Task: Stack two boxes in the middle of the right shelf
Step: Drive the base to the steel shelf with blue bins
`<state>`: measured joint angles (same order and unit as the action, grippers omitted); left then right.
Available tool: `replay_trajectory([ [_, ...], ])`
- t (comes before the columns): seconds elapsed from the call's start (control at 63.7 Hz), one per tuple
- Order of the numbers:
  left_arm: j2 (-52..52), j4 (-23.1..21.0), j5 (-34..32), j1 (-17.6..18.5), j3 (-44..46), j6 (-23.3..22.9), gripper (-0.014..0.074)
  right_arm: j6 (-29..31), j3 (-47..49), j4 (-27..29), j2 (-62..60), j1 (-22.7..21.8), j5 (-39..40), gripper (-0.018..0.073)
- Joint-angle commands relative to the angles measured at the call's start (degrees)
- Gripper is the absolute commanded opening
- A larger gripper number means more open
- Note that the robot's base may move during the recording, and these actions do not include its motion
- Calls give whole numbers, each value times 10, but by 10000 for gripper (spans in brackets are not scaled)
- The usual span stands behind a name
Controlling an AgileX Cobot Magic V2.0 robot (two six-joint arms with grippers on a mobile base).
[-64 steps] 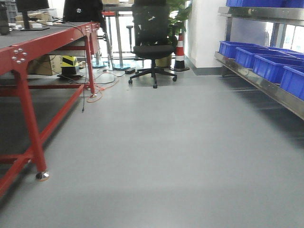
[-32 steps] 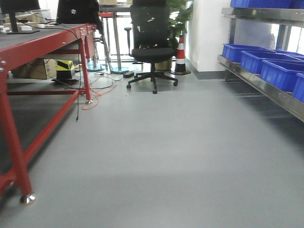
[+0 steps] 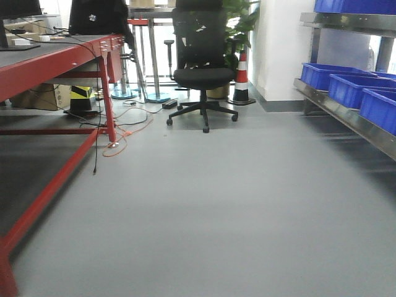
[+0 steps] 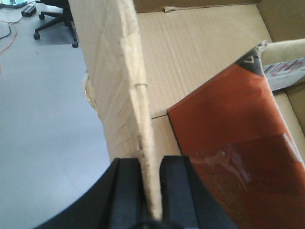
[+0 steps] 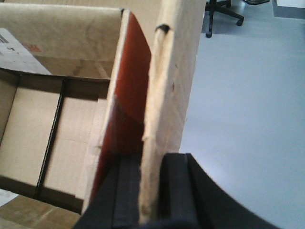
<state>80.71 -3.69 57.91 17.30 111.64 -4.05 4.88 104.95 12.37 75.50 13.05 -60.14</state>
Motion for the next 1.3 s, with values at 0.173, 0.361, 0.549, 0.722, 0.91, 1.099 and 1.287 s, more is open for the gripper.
replay_trajectory([
  [0.173, -8, 1, -50, 1, 5, 9, -111, 6, 8, -6, -7, -4, 23, -153],
  [0.361, -8, 1, -50, 1, 5, 9, -111, 6, 8, -6, -7, -4, 23, -153],
  [0.549, -8, 1, -50, 1, 5, 9, -111, 6, 8, -5, -7, -4, 23, -153],
  [0.722, -8, 1, -50, 1, 5, 9, -111, 6, 8, -5, -7, -4, 23, -153],
  [0.91, -8, 1, -50, 1, 5, 9, -111, 6, 8, -5, -7, -4, 23, -153],
  [1.099, -8, 1, -50, 1, 5, 9, -111, 6, 8, -5, -7, -4, 23, -153],
  [1.287, -8, 1, -50, 1, 5, 9, -111, 6, 8, -5, -7, -4, 23, -153],
])
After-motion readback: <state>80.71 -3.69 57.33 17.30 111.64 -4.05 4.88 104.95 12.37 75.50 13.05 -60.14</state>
